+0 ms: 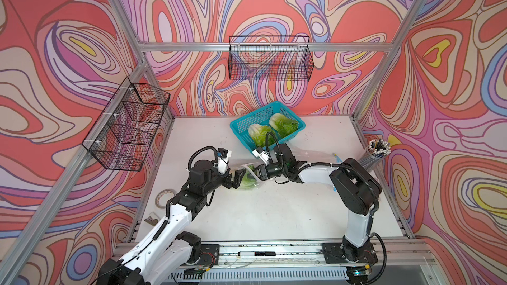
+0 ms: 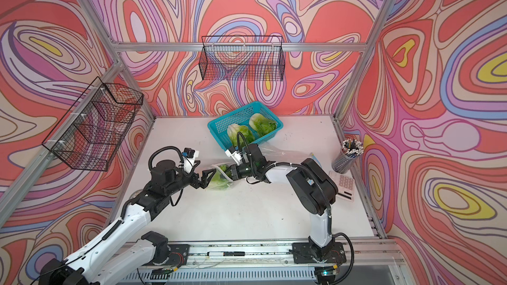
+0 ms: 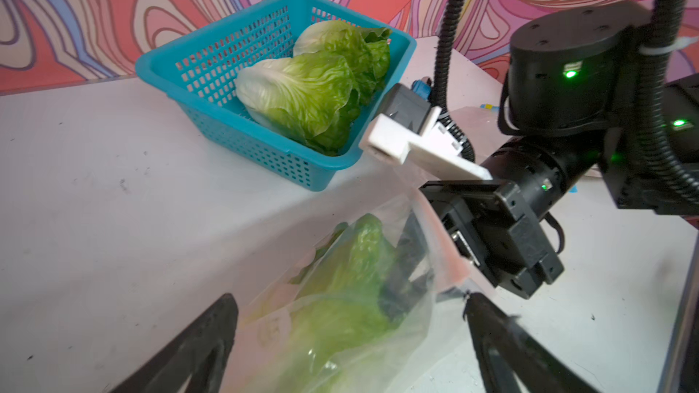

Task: Open the zip-top bag and take out the chinese cabbages
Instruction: Pick up the Chinese cabbage from the zipper food storage bag.

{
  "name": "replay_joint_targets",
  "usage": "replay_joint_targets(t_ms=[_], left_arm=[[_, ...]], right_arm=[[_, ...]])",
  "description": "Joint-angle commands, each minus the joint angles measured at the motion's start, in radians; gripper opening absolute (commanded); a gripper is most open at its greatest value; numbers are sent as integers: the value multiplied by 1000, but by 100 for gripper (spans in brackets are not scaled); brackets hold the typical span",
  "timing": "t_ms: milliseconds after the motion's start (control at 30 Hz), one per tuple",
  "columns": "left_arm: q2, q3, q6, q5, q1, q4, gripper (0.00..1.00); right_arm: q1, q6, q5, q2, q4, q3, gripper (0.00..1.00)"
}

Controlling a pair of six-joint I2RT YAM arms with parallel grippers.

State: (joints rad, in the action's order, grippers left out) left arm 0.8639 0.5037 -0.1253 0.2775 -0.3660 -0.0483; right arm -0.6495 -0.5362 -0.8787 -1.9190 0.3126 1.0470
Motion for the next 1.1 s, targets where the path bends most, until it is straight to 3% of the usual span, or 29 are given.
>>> replay_joint_targets(t_ms=[0,233,500,700,933,1067], left_arm=[[-58,-36,-43,-153,-2,32,100],[-177,-85,-111,-345,-3,76,100],[-256,-108,-300,-543,2,195,100],[-244,-93,-506,-508,56,288,100],[-169,-102,-715,-290,222,277,100],[-124,-136,-821,-196,267,193,100]], right_arm=[[-3,28,11,37,-4,7,0],[3,23,30,41,7,8,0],[5,18,49,40,24,0,0],[4,34,80,52,20,-9,0],[3,57,95,66,21,-24,0],[0,72,108,71,22,-29,0]])
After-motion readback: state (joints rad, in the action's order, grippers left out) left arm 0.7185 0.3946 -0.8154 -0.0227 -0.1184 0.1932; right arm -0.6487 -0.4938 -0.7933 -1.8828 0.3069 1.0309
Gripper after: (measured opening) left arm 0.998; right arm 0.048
